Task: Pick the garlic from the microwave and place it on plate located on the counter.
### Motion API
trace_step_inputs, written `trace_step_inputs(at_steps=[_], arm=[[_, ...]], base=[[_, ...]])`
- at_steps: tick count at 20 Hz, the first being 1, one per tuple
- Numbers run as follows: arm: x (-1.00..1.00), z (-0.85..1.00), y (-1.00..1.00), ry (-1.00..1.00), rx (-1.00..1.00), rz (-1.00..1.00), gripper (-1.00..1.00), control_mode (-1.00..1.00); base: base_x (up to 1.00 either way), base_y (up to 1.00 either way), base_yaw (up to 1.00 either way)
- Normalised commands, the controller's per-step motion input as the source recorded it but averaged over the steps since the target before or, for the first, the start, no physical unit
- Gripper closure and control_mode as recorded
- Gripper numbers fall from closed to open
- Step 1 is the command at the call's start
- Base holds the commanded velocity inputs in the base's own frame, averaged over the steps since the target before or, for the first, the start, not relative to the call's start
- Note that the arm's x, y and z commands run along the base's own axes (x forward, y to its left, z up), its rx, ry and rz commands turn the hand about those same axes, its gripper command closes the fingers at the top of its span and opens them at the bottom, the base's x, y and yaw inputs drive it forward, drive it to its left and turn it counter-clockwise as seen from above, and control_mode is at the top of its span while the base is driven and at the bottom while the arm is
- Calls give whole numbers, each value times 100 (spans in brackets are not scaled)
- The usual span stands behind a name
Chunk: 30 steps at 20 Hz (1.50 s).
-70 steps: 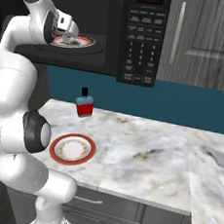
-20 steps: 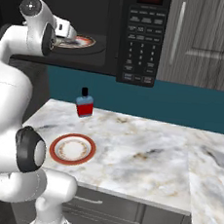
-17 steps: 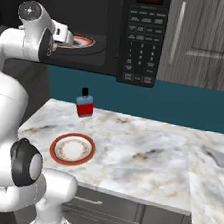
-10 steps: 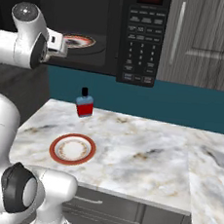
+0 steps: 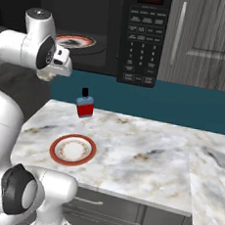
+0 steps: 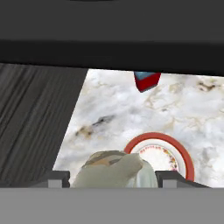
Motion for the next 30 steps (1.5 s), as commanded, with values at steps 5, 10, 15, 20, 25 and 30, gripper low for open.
trace_step_inputs(at_steps=[5,10,15,20,25,30], arm=[[0,-100,-10,0,-9,0,100,-100],[0,-98,-6,0,-7,0,100,-100],[0,-66,-18,-1,-1,0,100,-100],[0,-75,-30,0,0,0,100,-100],[0,-75,-14,1,0,0,100,-100],[3,-53,0,1,-1,0,100,-100]], base=[[0,0,0],[0,0,0],[0,0,0],[0,0,0],[0,0,0],[0,0,0]])
